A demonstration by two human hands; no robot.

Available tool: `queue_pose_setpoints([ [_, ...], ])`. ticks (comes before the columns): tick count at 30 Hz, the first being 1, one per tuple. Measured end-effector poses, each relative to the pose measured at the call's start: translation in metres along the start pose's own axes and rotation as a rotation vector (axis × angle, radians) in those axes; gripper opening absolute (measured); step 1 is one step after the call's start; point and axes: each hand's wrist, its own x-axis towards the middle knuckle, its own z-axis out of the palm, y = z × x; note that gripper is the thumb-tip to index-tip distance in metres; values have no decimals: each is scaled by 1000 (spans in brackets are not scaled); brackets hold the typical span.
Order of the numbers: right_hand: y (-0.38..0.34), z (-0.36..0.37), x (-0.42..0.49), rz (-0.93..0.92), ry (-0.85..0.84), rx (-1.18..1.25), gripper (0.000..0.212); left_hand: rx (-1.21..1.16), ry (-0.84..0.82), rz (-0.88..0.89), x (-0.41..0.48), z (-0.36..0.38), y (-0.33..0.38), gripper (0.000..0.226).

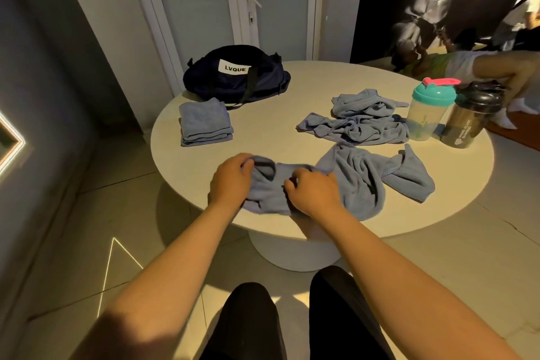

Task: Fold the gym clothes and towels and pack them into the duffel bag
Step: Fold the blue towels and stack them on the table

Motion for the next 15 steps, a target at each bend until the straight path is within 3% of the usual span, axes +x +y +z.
queue_pose_setpoints([
  [4, -9, -5, 3, 37, -45, -63, 40, -9, 118, -109, 23, -23, 5, 33],
  [8, -26, 0, 10, -117, -252, 39, 60, -298, -20, -169, 30, -20, 3, 43],
  [11, -28, 10, 20, -25, -395, 95, 70, -295, -81, -103, 17, -16, -7, 57],
  [13, -28, 14, 22, 66, -314, 94, 69, -147, -125, -103, 0, -12, -17, 61],
  [15, -33, 13, 18, 72, -80, 32, 59, 17, -175, -123, -15, -10, -25, 55],
])
